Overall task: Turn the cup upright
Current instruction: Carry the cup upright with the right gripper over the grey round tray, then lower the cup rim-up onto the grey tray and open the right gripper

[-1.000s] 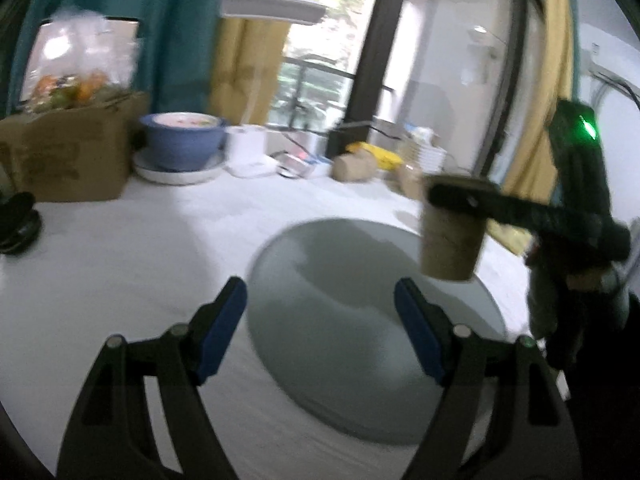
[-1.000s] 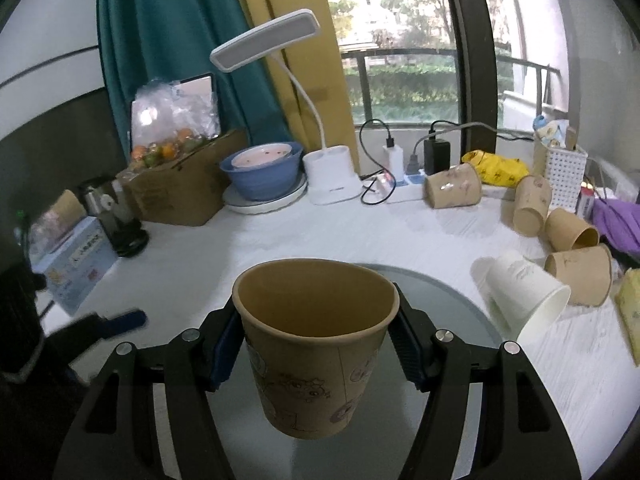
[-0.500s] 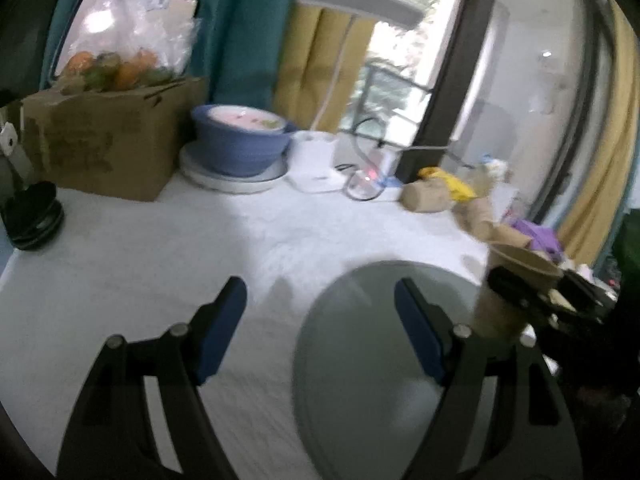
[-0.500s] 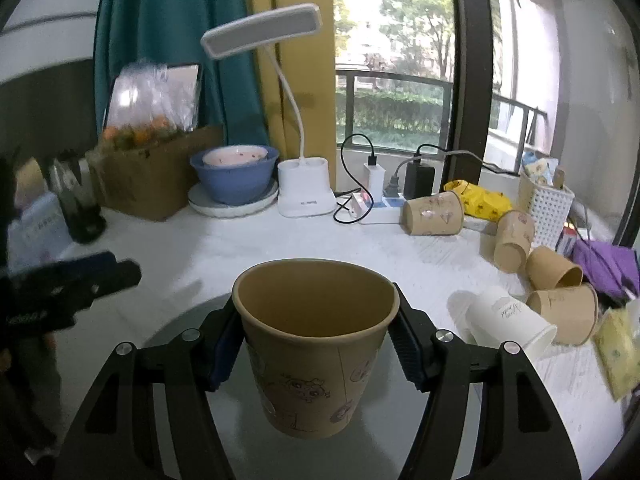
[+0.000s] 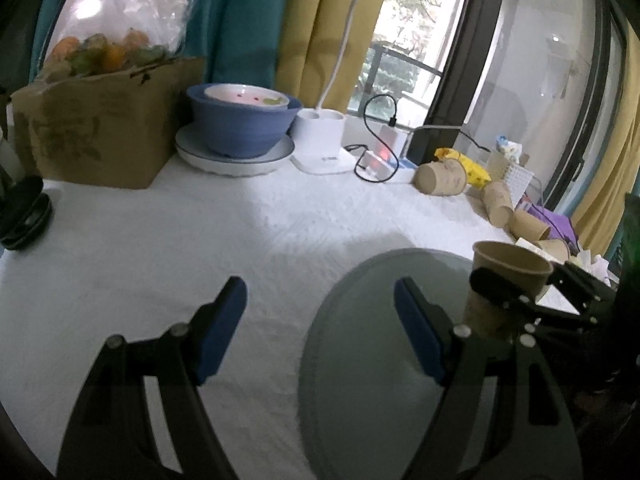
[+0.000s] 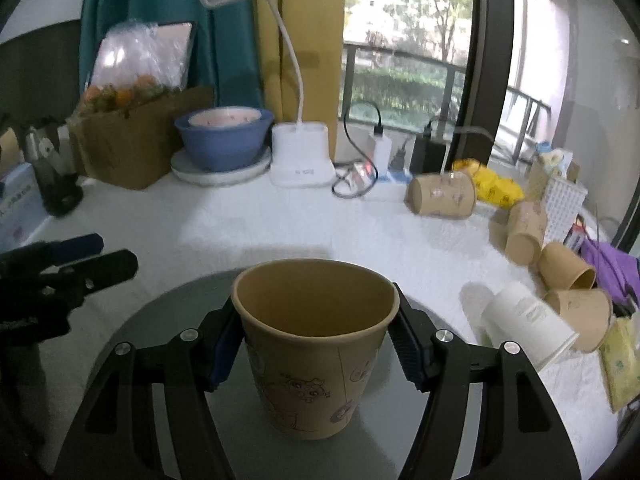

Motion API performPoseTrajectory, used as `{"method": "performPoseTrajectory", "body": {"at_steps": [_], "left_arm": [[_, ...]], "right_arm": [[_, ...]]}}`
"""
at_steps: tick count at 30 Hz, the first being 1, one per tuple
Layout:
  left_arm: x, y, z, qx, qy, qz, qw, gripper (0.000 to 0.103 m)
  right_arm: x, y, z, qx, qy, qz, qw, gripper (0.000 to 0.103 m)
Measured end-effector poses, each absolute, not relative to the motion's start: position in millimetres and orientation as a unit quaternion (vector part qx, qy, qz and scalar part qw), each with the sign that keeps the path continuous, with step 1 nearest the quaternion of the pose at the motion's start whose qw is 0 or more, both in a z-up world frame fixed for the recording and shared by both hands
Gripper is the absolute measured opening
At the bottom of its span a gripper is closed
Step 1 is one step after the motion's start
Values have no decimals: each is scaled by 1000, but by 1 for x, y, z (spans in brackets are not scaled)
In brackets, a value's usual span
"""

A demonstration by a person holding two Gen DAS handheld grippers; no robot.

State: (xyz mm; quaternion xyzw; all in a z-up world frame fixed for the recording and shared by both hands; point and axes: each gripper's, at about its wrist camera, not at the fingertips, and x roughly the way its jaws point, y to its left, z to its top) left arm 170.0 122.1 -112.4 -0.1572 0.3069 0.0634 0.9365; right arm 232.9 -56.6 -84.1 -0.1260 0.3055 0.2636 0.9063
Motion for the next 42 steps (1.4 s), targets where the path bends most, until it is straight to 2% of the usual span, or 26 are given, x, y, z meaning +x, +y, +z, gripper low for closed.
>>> {"method": "performPoseTrajectory", "body": {"at_steps": [29,32,35,38,42], "left_arm": [[147,107,-107,-136,294,36,945,78],[143,106,-105,-135,291,37,946,78],[137,104,-101,-131,286,38,949,78],[131,103,-96,-128,280,38,951,78],[124,98,-88,-121,271,36,954,92]], "right_arm": [[207,-70,-88,-120,336,245,902,69],[206,-72,-89,-112,338,242,903,71],[206,-76,-89,-101,342,238,903,81],[203,-79,-87,-96,341,235,905,83],[198,-83,-79,-91,337,235,907,84]]}}
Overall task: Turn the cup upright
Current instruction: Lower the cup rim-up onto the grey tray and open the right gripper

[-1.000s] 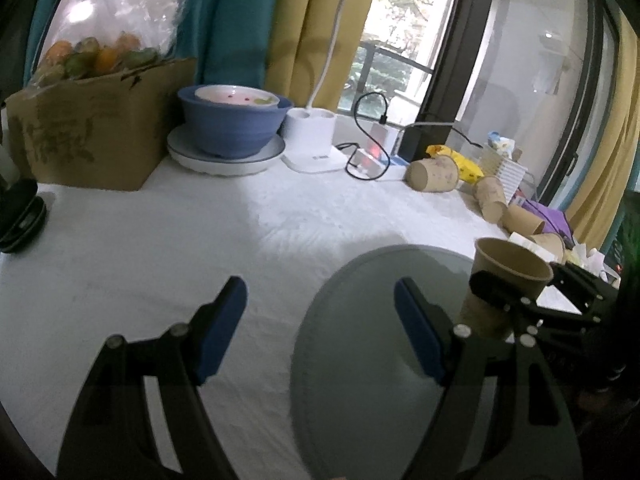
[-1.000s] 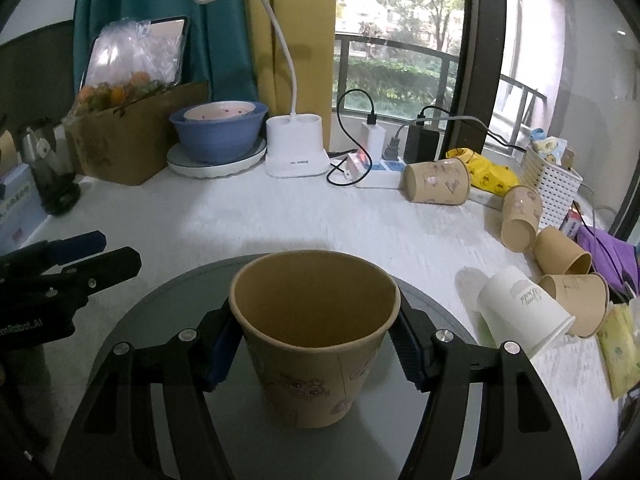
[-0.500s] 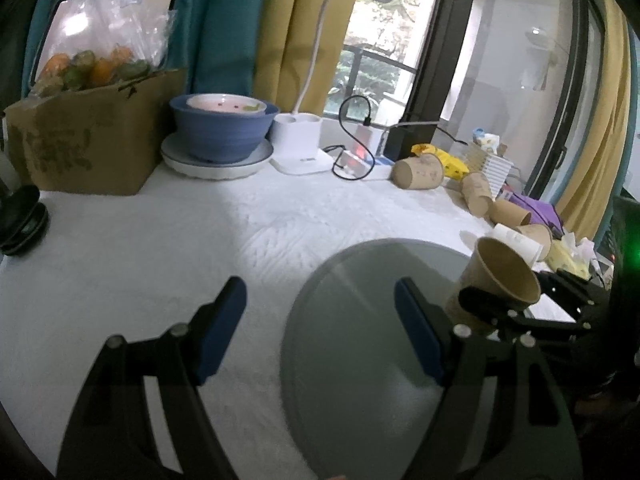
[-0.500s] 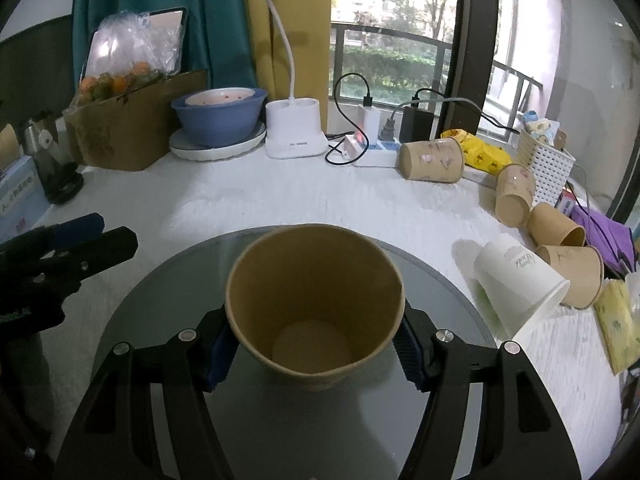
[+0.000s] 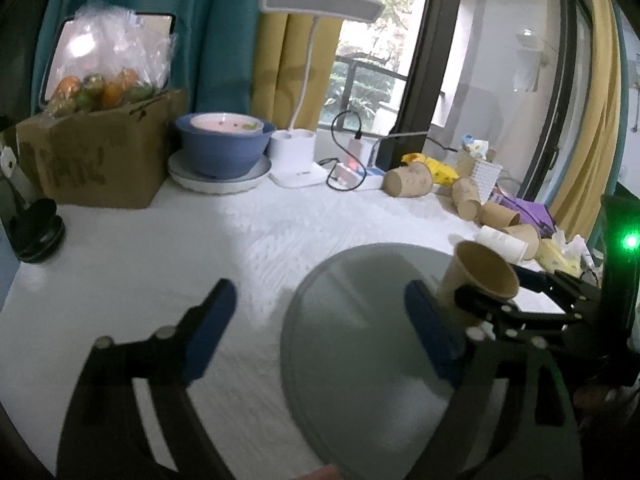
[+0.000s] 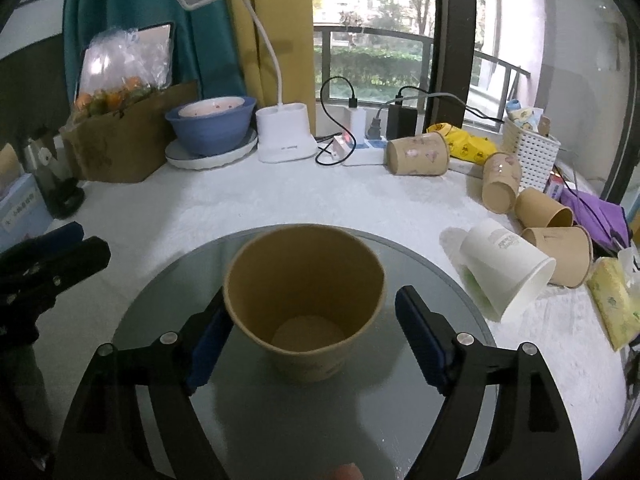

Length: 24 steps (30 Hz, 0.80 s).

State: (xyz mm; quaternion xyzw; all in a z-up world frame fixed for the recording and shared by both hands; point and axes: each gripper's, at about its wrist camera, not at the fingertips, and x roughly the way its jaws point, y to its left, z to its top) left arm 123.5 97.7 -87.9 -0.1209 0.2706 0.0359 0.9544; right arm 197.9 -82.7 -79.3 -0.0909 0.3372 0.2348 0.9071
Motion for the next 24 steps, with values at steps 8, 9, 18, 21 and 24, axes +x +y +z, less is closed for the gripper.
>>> {"method": "performPoseTrajectory", "body": {"at_steps": [8,9,18,21,24], "left_arm": [[103,86,-64,-109,244,34,963,94],[99,84,-60,-109,240,34,964,95],[67,74,-32,-99,210,33,972,97],[58,71,-24,-93,202,37,974,98],[51,68,-14,-91,193,39,976,99]], "right_arm": [[177,-96,-54,-77,315,240,915,84],[174,-98,-51,-75,313,240,916,84],[141,-113,-16,-69,276,235,930,84],[130,-122,-3,-62,261,232,935,84],[118,-131,9,-55,247,229,940,84]]}}
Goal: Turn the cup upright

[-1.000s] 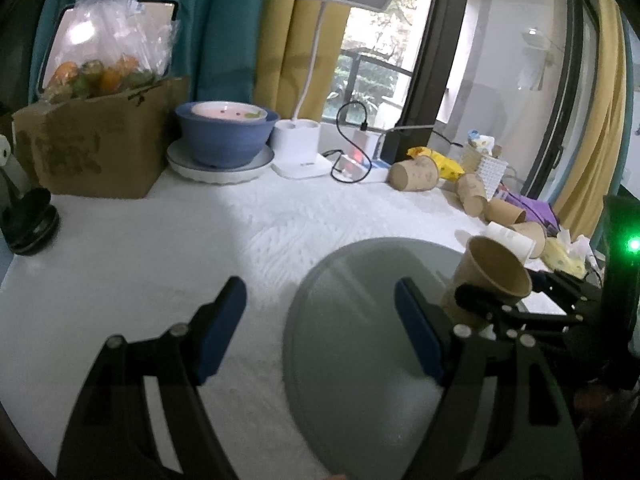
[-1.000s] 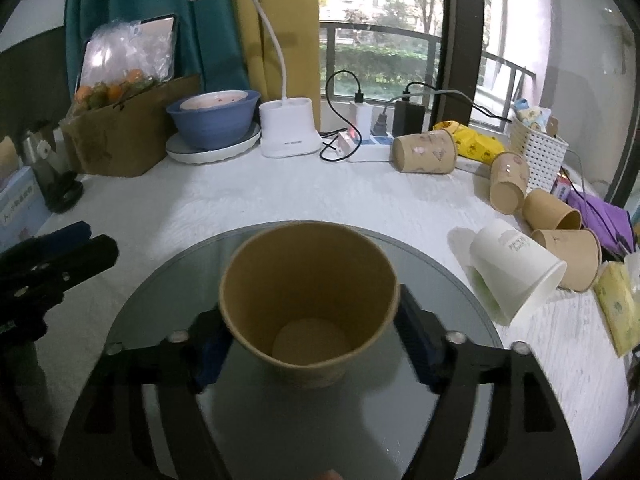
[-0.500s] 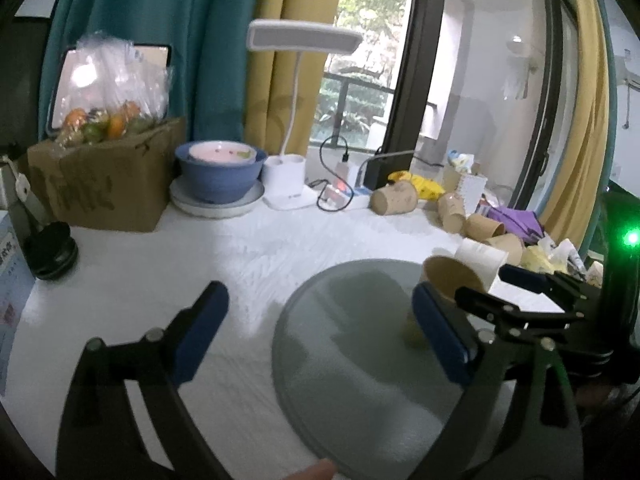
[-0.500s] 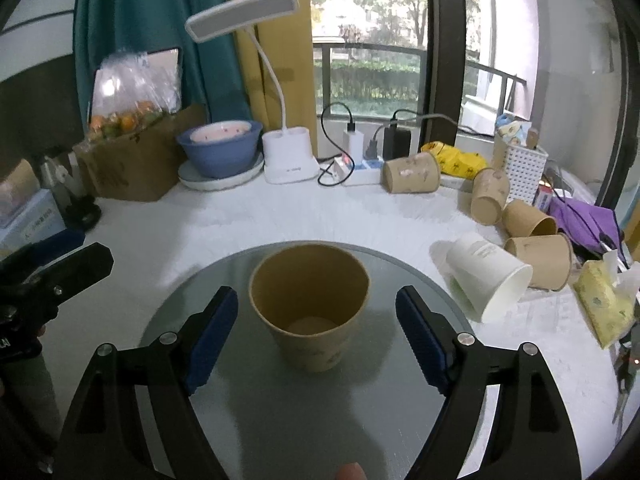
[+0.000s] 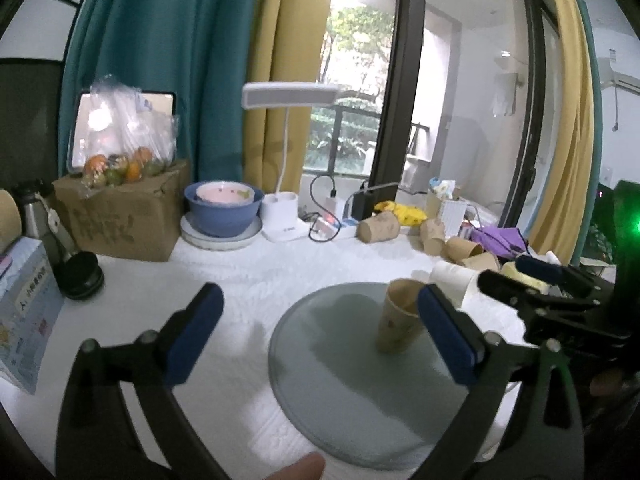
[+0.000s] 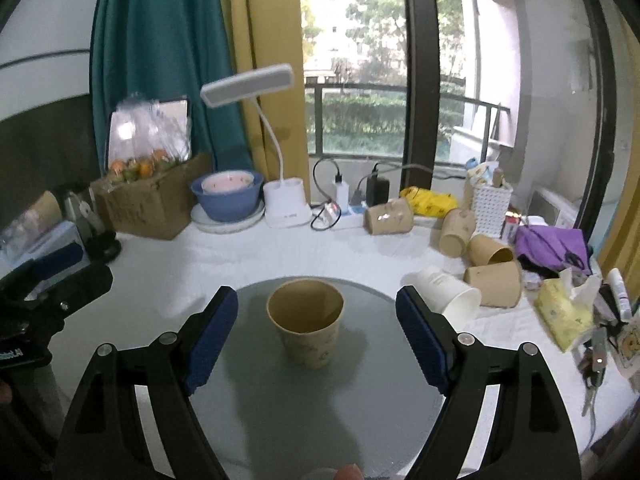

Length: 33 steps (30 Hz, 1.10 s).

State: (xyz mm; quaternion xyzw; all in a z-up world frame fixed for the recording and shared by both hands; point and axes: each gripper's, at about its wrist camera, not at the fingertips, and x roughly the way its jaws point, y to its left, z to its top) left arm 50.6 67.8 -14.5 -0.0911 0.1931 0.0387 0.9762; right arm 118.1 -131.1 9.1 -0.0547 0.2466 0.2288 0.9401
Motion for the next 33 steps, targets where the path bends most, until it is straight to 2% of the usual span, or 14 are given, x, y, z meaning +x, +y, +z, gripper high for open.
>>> {"method": "performPoseTrajectory", "body": {"at_steps": [13,33], "left_arm": [[26,40,22,-51,148,52,986,99],[17,34,32,-41,126,45,990,99]], "right_arm": [[80,-163,53,-33,193,222,955,84],[77,-171,57,-24,185,218,958,84]]}}
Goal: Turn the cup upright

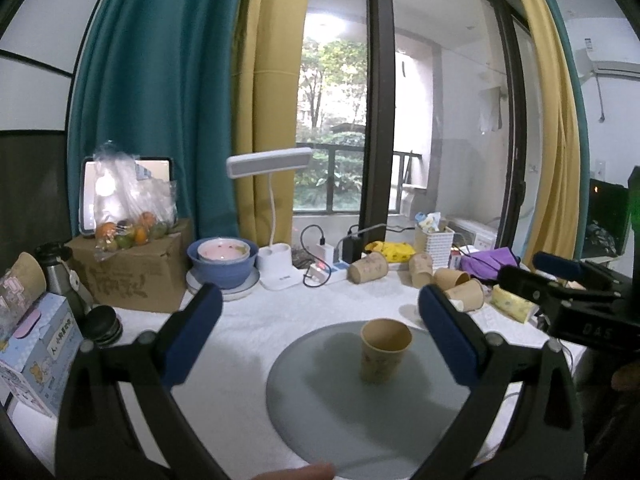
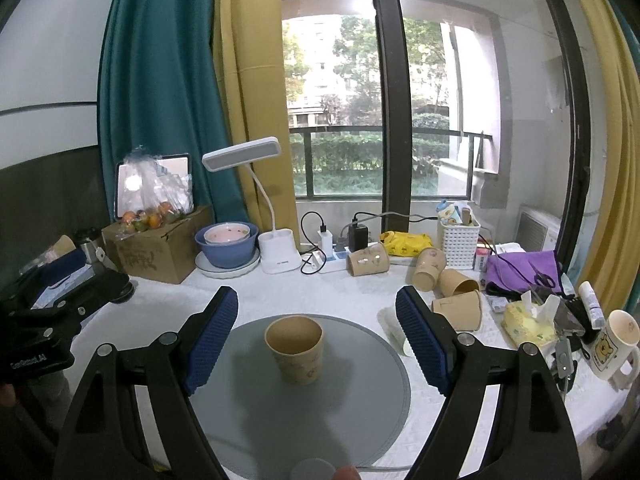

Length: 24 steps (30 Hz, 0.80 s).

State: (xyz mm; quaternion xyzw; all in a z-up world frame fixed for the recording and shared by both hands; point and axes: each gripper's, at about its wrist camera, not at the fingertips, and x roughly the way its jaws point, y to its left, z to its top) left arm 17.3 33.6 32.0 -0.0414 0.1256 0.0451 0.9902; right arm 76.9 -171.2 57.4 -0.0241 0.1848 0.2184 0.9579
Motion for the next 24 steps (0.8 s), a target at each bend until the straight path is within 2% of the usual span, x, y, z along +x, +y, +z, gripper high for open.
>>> {"method": "performPoseTrajectory", "body": {"at_steps": [24], "left_arm": [[17,33,33,-40,120,40,991,99]], "right_arm": [[76,-172,56,-23,186,219,958,84]]}}
